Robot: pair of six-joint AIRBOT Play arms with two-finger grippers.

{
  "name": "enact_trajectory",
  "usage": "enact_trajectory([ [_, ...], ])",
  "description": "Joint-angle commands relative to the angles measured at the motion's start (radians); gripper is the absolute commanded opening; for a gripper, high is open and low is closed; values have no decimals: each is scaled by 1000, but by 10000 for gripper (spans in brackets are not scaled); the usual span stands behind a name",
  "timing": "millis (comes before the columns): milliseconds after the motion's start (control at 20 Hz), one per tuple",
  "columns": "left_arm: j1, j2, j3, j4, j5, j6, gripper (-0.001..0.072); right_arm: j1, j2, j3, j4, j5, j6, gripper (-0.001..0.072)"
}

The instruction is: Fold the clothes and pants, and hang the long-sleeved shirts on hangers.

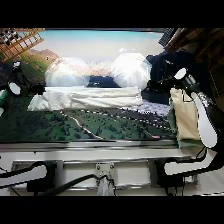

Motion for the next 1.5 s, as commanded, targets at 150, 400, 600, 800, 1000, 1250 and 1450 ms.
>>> enact_trajectory([
  [150,2,106,1,-89,-82,-43,404,0,-11,-44,-11,-26,39,448],
  [400,-40,111,1,-439,-236,119,404,0,-82,-44,192,-51,-50,470],
  [600,-122,111,1,-566,-278,183,404,0,-128,-44,261,-44,-61,512],
  [800,-219,89,1,-607,-244,212,405,36,-163,-44,415,-16,-116,511],
  [1000,-293,45,2,-665,-210,212,403,82,-163,-44,421,-39,-140,420],
  [1250,-318,10,5,-671,-212,228,60,40,-158,-43,420,-24,-140,18],
  [1450,-323,-53,63,-671,-343,226,3,-41,-121,-40,417,76,-164,17],
])
